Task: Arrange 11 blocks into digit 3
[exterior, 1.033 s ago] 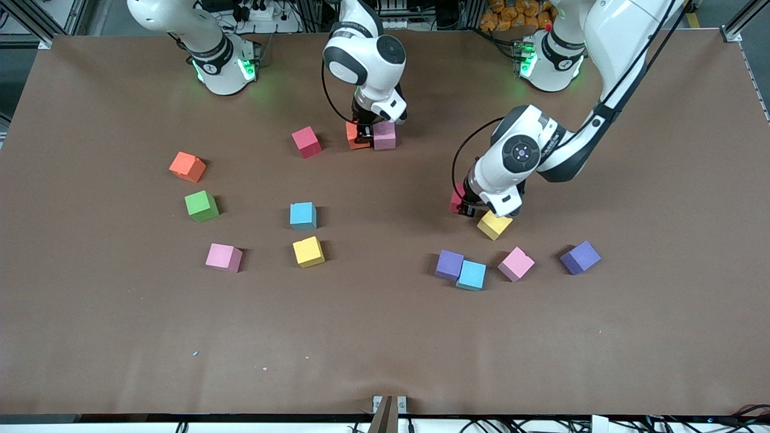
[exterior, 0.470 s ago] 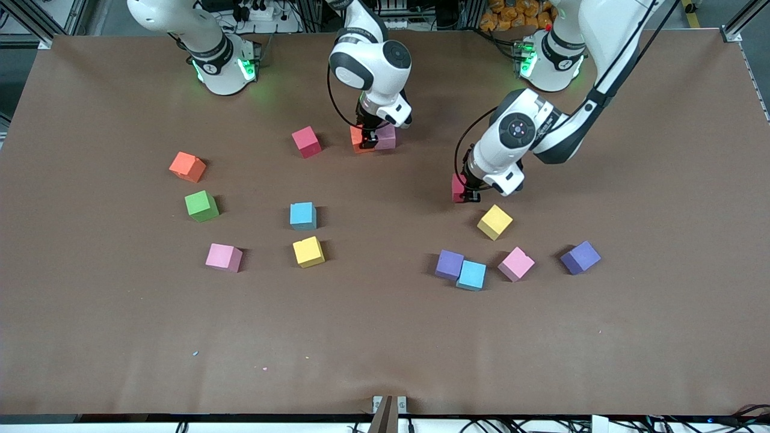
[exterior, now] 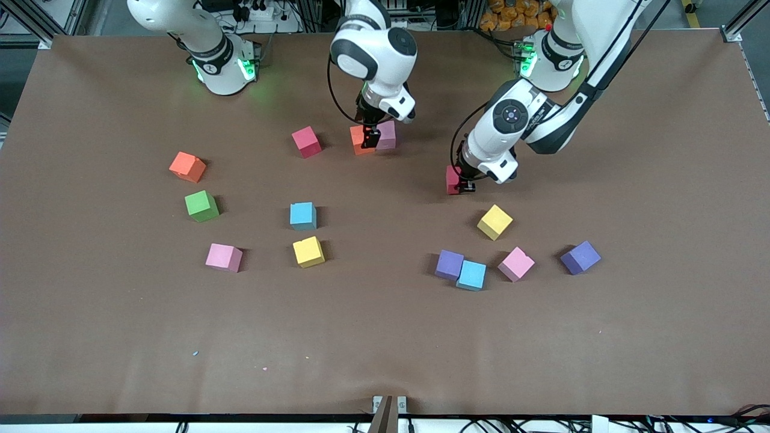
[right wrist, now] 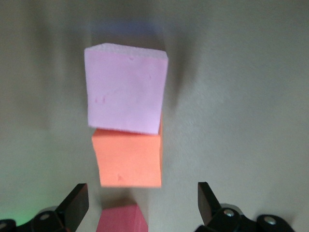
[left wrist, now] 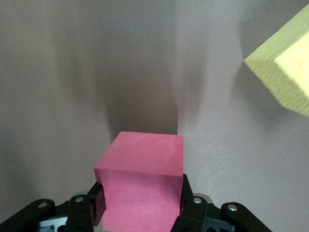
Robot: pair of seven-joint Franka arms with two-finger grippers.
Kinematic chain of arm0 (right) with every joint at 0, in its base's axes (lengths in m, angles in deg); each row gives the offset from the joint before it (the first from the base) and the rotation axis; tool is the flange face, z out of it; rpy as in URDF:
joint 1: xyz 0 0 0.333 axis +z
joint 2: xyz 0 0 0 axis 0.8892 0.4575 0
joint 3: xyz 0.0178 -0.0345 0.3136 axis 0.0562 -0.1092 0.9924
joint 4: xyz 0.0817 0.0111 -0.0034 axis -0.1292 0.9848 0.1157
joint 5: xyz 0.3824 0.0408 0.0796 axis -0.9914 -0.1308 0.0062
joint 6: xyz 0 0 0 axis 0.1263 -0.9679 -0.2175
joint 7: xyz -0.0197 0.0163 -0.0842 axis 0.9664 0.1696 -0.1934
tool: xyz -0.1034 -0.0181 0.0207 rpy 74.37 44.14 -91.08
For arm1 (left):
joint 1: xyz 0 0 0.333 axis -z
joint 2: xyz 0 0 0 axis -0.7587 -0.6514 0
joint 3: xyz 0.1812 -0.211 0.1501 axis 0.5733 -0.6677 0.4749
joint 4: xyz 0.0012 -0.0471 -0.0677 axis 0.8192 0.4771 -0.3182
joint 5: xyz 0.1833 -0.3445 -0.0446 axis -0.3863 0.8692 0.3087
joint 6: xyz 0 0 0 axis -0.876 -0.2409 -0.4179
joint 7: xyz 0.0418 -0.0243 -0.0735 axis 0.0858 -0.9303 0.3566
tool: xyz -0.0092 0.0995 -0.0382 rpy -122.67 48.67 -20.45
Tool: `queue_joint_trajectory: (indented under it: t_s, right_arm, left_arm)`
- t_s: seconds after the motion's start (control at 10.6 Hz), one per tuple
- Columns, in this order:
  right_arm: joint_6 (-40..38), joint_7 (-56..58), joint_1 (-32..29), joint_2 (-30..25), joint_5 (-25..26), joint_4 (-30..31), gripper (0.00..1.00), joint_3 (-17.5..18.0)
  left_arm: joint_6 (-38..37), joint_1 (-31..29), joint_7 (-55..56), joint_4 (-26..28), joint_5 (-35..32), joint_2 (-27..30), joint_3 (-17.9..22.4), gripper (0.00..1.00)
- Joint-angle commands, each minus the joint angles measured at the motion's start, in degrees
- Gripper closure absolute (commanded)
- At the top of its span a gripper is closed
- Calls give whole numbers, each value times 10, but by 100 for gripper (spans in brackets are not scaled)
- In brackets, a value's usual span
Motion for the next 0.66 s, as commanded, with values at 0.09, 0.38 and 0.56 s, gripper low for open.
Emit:
queue_joint_trajectory:
  t_s: [0.09, 0.38, 0.56]
  right_arm:
    - [-12, -105, -36, -83, 6, 74, 0, 1]
    - [-31, -246, -55, -127, -42, 139, 0, 1]
    - [-20, -308, -90, -135, -106, 175, 0, 1]
  left_arm:
    - [27, 1, 61, 18, 14, 13, -32, 100]
    - [50, 34, 117, 21, 15, 7, -40, 100]
    - [69, 62, 149, 23, 15, 0, -40, 100]
